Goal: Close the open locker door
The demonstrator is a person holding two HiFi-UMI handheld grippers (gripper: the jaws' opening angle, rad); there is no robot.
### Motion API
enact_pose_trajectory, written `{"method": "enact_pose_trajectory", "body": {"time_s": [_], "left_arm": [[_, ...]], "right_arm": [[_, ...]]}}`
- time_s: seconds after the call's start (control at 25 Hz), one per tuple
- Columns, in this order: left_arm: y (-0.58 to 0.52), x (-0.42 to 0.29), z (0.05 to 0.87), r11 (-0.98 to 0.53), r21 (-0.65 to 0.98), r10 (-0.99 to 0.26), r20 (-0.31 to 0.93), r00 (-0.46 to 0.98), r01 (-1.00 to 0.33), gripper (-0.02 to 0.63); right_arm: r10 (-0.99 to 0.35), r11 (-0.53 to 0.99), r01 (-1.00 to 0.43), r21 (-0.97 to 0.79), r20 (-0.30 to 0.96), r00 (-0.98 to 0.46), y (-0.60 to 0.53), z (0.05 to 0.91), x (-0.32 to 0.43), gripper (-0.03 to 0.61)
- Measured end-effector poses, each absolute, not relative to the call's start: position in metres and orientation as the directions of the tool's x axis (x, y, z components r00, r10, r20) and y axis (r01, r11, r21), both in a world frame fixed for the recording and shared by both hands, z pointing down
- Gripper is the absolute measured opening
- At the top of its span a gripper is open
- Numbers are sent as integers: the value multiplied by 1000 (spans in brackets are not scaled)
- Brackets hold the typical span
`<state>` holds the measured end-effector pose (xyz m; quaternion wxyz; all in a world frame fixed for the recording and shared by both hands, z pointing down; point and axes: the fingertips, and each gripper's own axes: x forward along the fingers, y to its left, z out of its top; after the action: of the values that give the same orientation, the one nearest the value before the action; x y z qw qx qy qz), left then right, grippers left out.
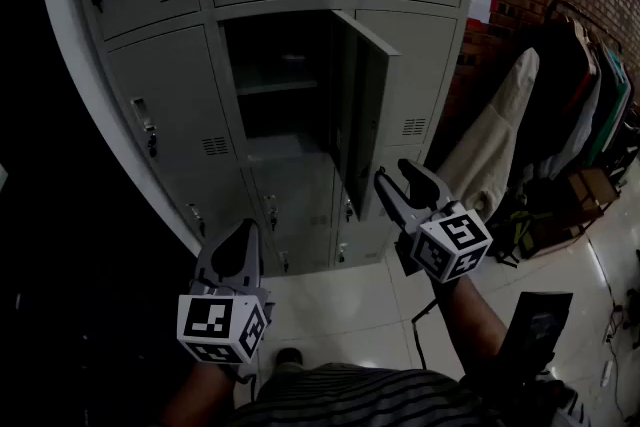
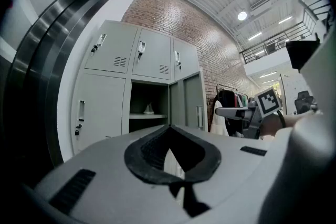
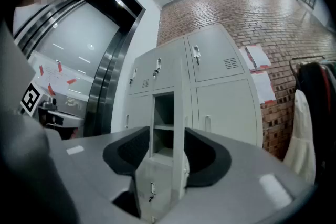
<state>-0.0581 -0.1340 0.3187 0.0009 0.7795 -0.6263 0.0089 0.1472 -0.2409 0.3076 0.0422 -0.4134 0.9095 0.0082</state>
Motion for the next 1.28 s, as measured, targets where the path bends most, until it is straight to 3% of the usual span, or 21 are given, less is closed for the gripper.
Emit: {"method": "enact_pose_trajectory", "body": {"time_s": [0.28,0.56,0.92,1.28], "left_arm": [[-179,-78,315,-246,-28,-969,-4,246,-969,3],[-245,-108,310,-310,-3,-950,-28,310,-951,3],[-317,-160,309,-357,13,-934,-27,357,-934,3],[-352,-238,315,-319,27,-948,-37,318,-948,3]], "right_arm": [[-736,675,-736,51,-23,-677,-301,325,132,250],[-702,706,-702,98,-38,-711,-299,329,96,156],[-652,755,-654,51,-52,-756,-294,325,-17,144],[-659,748,-661,67,-41,-751,-347,329,-116,118]]}}
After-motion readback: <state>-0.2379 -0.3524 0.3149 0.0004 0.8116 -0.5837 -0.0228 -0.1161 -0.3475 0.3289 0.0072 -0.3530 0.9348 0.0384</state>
